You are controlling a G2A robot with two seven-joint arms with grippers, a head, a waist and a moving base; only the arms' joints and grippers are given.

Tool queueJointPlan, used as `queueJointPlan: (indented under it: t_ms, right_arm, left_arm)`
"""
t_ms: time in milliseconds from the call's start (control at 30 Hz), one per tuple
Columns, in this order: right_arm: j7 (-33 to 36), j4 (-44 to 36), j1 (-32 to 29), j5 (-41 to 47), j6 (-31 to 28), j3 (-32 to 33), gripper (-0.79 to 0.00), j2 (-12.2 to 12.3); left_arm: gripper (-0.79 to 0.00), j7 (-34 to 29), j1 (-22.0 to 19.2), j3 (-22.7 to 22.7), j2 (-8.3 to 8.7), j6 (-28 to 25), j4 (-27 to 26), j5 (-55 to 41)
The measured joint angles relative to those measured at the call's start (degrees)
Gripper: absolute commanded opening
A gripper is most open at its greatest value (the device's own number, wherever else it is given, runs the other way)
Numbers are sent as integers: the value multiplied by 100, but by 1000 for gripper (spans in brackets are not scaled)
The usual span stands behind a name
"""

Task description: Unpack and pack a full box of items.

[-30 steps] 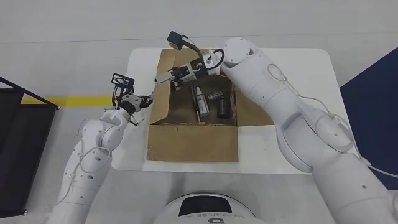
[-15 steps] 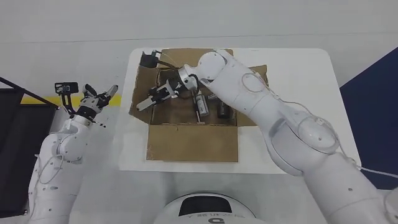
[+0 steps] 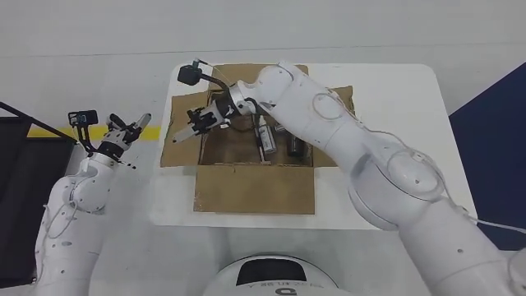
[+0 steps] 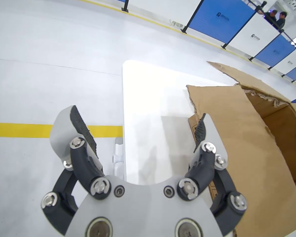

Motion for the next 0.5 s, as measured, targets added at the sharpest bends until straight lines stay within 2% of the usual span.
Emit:
queueJointPlan:
  t_ms: [100, 200, 333, 433, 500]
  right_arm:
    - [38, -132, -23, 32, 40, -171, 0, 64]
    - [265, -99, 28, 103, 266, -318, 0, 30]
    - [224, -185, 156, -35, 224, -475, 0, 32]
    - [34, -376, 222, -197, 34, -596, 0, 172]
    - [-196, -560, 221, -243, -195, -647, 0, 357]
  left_arm:
    - [0, -4, 28, -54, 9, 14, -109, -59]
    - [0, 9, 88, -79, 12, 35, -269, -84]
    - [0, 9, 172, -81, 12, 62, -450, -129]
    - [0, -111, 173, 15, 12, 104, -564, -34]
    - [0, -195, 190, 80, 10, 95, -668, -29]
